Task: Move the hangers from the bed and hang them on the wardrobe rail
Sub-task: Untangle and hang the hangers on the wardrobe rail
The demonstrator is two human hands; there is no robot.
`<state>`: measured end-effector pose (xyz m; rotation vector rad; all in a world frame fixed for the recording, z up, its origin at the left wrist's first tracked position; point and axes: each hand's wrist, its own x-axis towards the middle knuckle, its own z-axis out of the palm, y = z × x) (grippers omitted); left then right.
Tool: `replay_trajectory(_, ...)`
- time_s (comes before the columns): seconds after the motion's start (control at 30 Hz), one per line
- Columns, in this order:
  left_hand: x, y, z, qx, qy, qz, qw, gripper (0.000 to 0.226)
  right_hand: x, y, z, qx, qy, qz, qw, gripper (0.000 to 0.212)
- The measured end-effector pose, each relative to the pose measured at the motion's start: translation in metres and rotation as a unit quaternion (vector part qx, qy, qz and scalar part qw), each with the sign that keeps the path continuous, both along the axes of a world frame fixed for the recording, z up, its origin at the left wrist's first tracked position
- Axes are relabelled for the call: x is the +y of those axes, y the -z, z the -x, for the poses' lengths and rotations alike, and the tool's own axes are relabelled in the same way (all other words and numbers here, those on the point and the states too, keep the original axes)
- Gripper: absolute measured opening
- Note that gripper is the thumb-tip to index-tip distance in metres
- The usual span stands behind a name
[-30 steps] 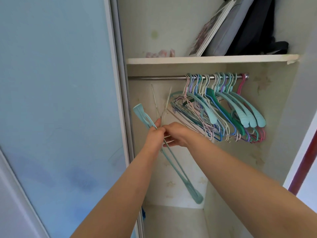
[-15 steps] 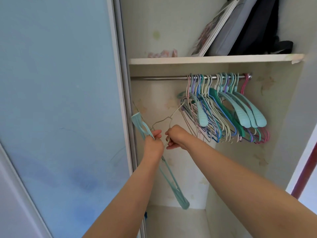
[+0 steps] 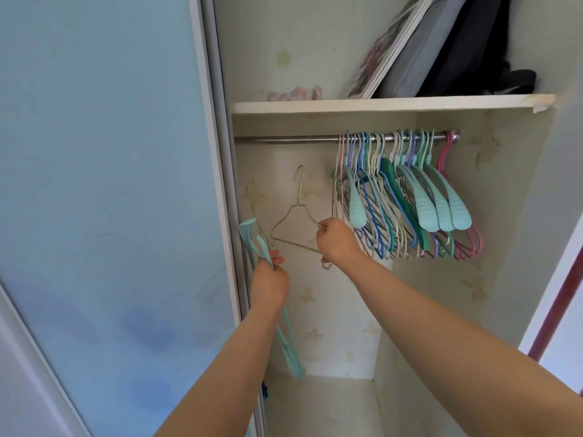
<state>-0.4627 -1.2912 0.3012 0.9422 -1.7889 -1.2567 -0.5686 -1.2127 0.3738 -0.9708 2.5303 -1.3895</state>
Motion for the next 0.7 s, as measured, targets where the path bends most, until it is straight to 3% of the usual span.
replay_trajectory(0.1, -0.005, 0.003, 0.002, -0.03, -0.007, -0.007, 1.0, 0.037, 0.006, 0.001, 0.002, 0.131, 0.047, -0.025, 0.99, 0.031)
replay_trajectory(0.33, -0.011, 0.011, 0.008, -0.063, -0.01, -0.012, 0.998, 0.036, 0.019, -0.009, 0.004, 0.194, 0.067, -0.049, 0.977, 0.031)
replay_trajectory(0.5, -0.002, -0.009, 0.022, -0.017, 0.003, 0.007, 1.0, 0.027, 0.01, -0.02, 0.001, 0.273, 0.107, -0.067, 0.954, 0.04)
replay_trajectory(0.7, 0.008, -0.032, 0.028, 0.021, 0.046, 0.062, 0.997, 0.029, -0.012, -0.058, 0.016, 0.241, 0.109, -0.093, 0.96, 0.038)
